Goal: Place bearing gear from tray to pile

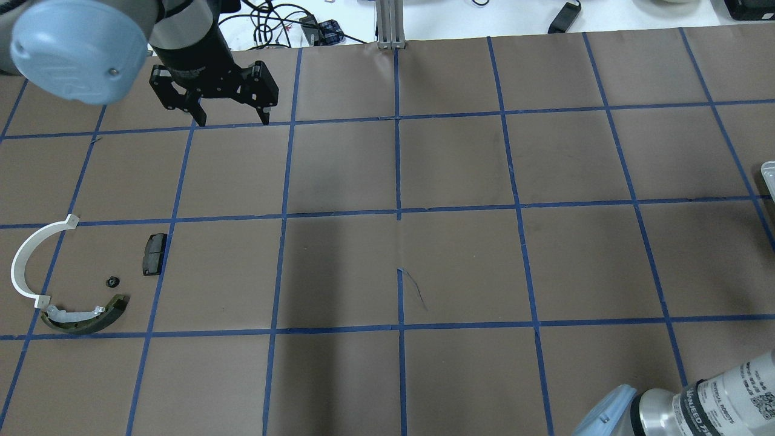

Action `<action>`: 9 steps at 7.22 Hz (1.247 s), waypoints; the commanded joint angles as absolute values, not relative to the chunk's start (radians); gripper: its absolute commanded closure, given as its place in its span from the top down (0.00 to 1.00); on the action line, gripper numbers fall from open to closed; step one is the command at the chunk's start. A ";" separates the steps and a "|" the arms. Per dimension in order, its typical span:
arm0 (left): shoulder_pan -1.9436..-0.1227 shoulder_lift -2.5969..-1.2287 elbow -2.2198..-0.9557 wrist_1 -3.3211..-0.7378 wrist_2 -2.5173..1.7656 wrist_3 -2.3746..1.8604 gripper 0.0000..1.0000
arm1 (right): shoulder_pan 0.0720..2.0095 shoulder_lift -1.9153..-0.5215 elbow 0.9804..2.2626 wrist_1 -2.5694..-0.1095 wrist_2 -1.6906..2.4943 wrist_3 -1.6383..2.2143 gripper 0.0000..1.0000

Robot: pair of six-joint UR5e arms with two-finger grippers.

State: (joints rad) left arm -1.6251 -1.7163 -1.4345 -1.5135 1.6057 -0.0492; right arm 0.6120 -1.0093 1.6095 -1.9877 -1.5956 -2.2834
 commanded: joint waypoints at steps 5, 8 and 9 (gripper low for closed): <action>-1.629 -1.690 -1.431 -1.537 1.597 -0.034 1.00 | 0.634 -1.009 1.611 -1.987 -1.603 -2.278 0.00; -1.629 -1.686 -1.433 -1.539 1.600 -0.034 1.00 | 0.638 -1.082 1.600 -1.910 -1.603 -2.276 0.00; -1.629 -1.683 -1.433 -1.545 1.603 -0.034 1.00 | 0.669 -1.148 1.600 -1.866 -1.603 -2.243 0.00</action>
State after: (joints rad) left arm -1.6292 -1.6855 -1.4326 -1.5394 1.6002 -0.0333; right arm 0.6436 -1.0785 1.6012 -1.9182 -1.6029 -2.2693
